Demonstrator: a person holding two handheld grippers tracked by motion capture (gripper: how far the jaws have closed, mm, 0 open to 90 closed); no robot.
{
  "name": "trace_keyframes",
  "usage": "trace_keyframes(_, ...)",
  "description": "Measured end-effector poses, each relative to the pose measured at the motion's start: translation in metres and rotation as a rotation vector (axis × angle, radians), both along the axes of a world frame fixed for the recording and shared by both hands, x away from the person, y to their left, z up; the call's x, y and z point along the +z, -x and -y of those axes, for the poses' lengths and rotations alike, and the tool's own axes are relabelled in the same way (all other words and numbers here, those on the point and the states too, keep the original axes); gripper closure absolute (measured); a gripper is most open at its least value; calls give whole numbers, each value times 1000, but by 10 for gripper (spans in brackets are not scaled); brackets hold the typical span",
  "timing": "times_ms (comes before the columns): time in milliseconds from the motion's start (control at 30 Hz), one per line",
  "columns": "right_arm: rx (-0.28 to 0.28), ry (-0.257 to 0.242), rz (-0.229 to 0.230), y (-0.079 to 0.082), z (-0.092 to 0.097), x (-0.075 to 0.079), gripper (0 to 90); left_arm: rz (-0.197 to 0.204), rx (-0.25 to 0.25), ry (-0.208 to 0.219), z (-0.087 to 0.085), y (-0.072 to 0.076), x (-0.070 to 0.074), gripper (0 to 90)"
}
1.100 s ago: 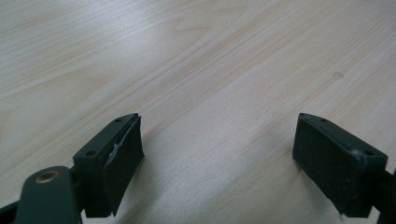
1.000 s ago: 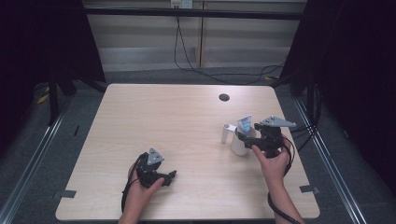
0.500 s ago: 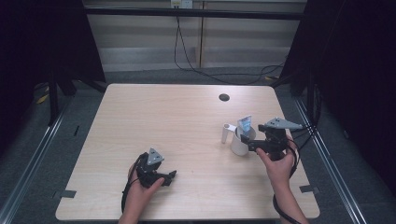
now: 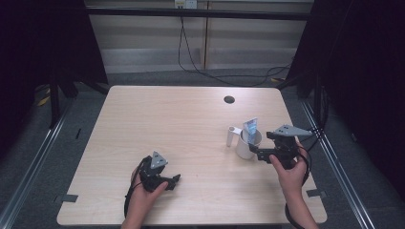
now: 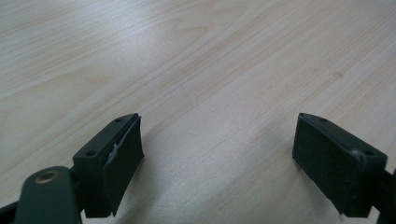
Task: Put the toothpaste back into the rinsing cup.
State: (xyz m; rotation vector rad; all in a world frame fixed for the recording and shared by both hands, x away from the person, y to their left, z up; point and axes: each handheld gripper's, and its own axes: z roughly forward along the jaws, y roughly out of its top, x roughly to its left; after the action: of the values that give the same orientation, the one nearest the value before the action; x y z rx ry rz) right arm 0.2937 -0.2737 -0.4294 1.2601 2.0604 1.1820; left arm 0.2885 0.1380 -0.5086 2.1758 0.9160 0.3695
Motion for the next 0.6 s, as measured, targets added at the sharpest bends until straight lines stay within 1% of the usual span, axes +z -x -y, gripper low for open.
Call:
trace_keyframes(267,16,37,-19,7,1,-4,131,0,0,-1,0,0,0,158)
trace_keyframes(400,30,57,-19,11,0,-5,130,0,0,0,0,0,0,158)
trace_keyframes(600,32,51,-32,15,4,-7,131,1,-2,-3,0,0,0,158)
